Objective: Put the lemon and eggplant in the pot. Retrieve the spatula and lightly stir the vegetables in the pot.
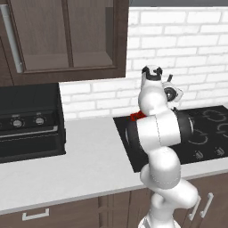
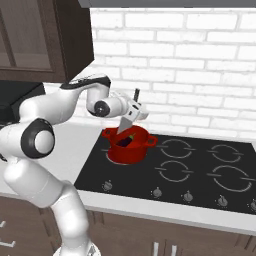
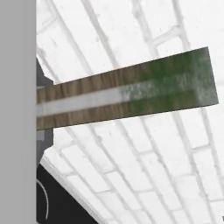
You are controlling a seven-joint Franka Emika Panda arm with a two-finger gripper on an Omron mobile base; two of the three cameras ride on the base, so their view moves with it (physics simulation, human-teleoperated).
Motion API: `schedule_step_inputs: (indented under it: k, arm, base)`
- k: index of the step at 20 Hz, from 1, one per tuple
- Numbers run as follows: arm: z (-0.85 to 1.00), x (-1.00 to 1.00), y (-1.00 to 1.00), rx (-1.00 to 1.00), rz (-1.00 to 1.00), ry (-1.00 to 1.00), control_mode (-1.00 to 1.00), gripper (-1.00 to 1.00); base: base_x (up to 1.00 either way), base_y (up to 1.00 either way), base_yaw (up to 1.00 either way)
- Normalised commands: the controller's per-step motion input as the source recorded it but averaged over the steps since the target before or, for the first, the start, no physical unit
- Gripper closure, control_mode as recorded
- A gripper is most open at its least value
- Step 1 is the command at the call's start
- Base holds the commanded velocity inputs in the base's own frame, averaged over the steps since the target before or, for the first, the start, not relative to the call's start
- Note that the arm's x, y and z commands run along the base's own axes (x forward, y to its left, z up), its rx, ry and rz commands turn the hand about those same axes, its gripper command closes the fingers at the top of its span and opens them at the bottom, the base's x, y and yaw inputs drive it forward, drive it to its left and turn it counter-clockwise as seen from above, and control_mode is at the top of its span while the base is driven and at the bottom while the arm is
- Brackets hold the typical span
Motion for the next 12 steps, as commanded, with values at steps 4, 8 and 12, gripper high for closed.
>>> schedule_step_inputs:
  k: [4,8,12]
  arm:
    - [-0.35,0.28,-0.48,0.00,-0.07,0.00,-1.00,1.00]
    - [-0.58,0.03,-0.12,0.00,-0.07,0.00,-1.00,1.00]
    - [-0.82,-0.22,0.10,0.00,-0.06,0.00,-1.00,1.00]
  base:
    - [0.00,0.00,0.00]
    - [0.00,0.00,0.00]
    - [0.00,0.00,0.00]
